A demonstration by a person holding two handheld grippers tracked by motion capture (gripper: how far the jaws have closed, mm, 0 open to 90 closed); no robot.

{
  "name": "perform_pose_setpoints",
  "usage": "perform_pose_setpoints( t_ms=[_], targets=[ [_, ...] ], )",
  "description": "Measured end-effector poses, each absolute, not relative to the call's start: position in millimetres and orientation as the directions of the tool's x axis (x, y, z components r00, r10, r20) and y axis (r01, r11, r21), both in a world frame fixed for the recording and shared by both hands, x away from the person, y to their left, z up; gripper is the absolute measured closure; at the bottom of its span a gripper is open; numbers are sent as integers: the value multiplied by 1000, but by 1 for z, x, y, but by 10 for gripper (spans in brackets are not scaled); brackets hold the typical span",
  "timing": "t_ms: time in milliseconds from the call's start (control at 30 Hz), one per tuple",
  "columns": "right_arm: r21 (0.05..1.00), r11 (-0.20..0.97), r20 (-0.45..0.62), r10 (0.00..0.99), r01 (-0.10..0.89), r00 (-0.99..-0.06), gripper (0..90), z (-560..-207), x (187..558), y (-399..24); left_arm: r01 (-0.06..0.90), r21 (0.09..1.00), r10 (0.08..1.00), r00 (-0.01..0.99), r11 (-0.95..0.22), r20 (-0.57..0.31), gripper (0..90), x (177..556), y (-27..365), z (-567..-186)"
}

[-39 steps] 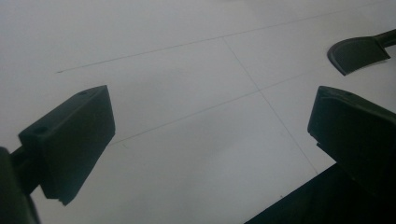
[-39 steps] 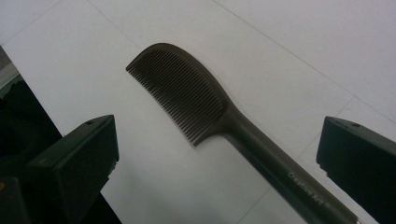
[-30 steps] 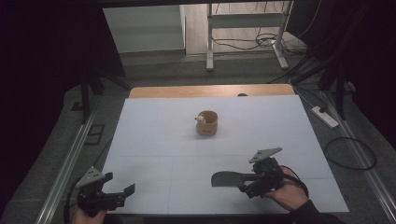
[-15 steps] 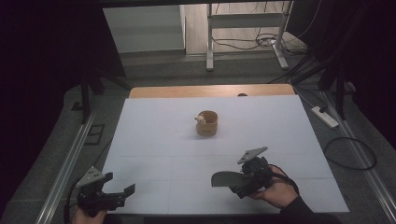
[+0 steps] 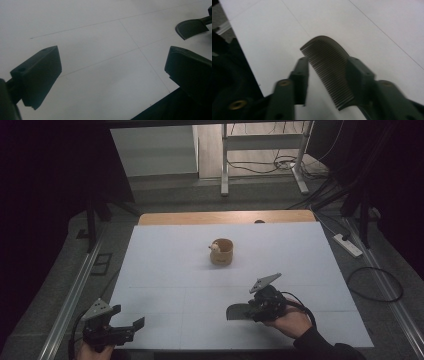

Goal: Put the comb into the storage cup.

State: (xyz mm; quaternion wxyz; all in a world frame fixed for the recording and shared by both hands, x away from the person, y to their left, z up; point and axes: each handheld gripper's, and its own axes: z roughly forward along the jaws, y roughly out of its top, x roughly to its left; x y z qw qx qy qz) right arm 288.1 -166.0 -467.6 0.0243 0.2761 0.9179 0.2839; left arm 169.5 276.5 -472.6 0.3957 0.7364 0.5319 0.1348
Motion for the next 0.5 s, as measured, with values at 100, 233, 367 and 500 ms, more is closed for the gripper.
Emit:
perform_pose_setpoints(
  t_ms=[100, 233, 367, 500],
  targets=[
    [537, 695, 119, 499, 478, -858, 784, -467, 290, -165, 677, 726, 890, 396, -119, -224, 15, 170, 276, -473],
    [536, 714, 108, 472, 451, -875, 893, -467, 292, -160, 678, 726, 891, 396, -119, -224, 16, 170, 276, -473],
    [520, 735, 93, 457, 435, -885, 893, -471, 293, -156, 678, 725, 891, 396, -121, -222, 16, 170, 276, -473],
    [520, 742, 81, 450, 423, -889, 894, -477, 292, -153, 679, 725, 891, 395, -119, -223, 16, 170, 276, -473]
  ],
)
